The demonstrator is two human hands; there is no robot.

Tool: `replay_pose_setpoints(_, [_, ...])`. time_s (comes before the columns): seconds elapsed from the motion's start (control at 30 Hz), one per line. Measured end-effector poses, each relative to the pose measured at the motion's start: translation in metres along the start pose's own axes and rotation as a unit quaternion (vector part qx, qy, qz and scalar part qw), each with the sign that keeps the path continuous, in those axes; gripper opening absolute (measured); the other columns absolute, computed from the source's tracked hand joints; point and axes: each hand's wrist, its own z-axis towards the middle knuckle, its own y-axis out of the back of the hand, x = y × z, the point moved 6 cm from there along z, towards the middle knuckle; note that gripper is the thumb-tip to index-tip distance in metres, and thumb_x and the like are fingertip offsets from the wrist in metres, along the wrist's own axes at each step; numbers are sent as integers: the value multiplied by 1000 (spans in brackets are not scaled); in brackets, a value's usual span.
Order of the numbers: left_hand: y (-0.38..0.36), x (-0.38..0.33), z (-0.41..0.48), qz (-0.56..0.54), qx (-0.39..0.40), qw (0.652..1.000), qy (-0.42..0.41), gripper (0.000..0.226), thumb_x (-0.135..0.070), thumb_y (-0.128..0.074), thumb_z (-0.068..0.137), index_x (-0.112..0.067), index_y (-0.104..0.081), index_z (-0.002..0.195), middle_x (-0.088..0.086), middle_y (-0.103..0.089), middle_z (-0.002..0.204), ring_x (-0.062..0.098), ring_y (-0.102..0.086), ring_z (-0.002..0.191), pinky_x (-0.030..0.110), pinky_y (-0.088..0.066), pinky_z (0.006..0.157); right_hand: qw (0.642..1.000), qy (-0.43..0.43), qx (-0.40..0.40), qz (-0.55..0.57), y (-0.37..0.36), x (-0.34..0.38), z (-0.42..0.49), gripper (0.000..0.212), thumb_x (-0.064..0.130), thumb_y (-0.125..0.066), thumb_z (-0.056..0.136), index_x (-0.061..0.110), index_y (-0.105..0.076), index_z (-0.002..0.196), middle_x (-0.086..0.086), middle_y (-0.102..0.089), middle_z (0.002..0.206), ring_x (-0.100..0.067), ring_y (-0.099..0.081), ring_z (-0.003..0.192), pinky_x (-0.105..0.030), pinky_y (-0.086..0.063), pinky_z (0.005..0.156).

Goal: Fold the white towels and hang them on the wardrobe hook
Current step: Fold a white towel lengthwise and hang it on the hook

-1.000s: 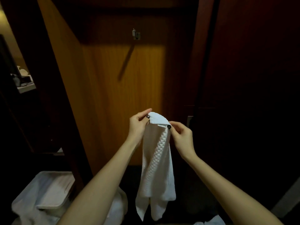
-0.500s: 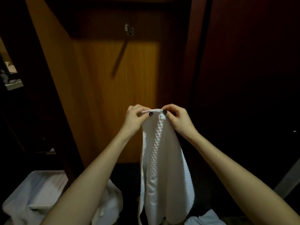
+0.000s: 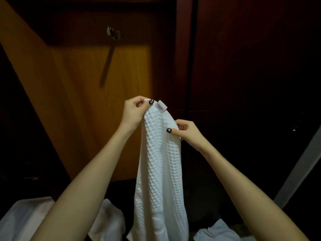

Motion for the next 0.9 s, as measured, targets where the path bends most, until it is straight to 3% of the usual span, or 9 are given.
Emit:
replay_pose_setpoints(0.07, [-1, -1, 5, -2, -19, 1000, -6, 15, -8, -65, 89, -17, -66, 76, -5, -63, 65, 1, -53, 60, 15, -40, 56, 1000, -27, 13, -2, 11, -9, 0, 24, 9, -71, 86, -6, -66, 104, -7, -71, 92, -10, -70, 77, -23, -54, 63])
replay_pose_setpoints(0.13, [-1, -3, 10, -10, -31, 999, -10, 11, -11, -65, 89, -14, -67, 78, 4, -60, 70, 8, -52, 64, 19, -39, 57, 998, -55, 28, -18, 22, -21, 2, 26, 12, -73, 84, -3, -68, 105, -10, -72, 102, -18, -71, 89, -34, -58, 77])
replay_pose_setpoints(0.23, [2, -4, 18, -28, -64, 998, 6, 11, -12, -65, 90, -13, -65, 78, 0, -58, 65, 0, -51, 56, 15, -39, 53, 990, -91, 54, -95, 32, -44, 1, 31, 16, -78, 80, 6, -70, 108, -5, -73, 106, -17, -70, 96, -37, -57, 88])
replay_pose_setpoints(0.37, [18, 2, 30, -41, -139, 989, 31, 15, -15, -64, 90, -17, -65, 75, -3, -61, 66, -4, -53, 55, 16, -42, 52, 953, -133, 78, -262, 39, -75, -7, 31, 17, -76, 79, 12, -69, 109, 6, -70, 105, -10, -66, 95, -28, -54, 82])
replay_pose_setpoints(0.43, [32, 4, 34, -53, -174, 983, 25, 15, -15, -64, 90, -19, -65, 76, -4, -63, 69, -5, -56, 58, 15, -44, 54, 931, -154, 88, -319, 41, -89, -11, 22, 19, -72, 81, 6, -69, 99, -2, -71, 99, -15, -66, 91, -28, -53, 76])
replay_pose_setpoints(0.5, [42, 5, 40, -60, -190, 980, 18, 12, -17, -65, 90, -18, -65, 78, -3, -65, 73, -1, -59, 63, 17, -46, 58, 925, -171, 58, -334, 46, -95, -8, 24, 24, -67, 86, 0, -66, 91, -11, -71, 94, -23, -67, 85, -33, -51, 71])
replay_pose_setpoints(0.63, [61, 10, 48, -41, -219, 975, 13, 8, -15, -62, 91, -9, -64, 86, -3, -63, 74, 2, -58, 65, 18, -46, 59, 897, -144, -6, -418, 54, -84, 4, 18, 31, -62, 90, 17, -62, 78, -4, -67, 82, -20, -64, 73, -35, -48, 62])
replay_pose_setpoints(0.8, [97, 48, 40, -63, -266, 959, 73, 19, -16, -60, 92, -19, -60, 73, -2, -58, 68, 7, -52, 62, 23, -42, 58, 898, -145, 6, -415, 65, -84, 9, 9, 23, -67, 88, 19, -64, 80, -1, -66, 81, -17, -63, 75, -33, -47, 63])
replay_pose_setpoints(0.9, [103, 67, 28, -63, -278, 951, 117, 20, -15, -59, 92, -17, -60, 72, -3, -57, 66, 5, -52, 57, 21, -42, 53, 895, -141, 17, -423, 67, -86, 14, 19, 27, -66, 89, 14, -63, 76, 0, -62, 74, -15, -60, 70, -29, -42, 59])
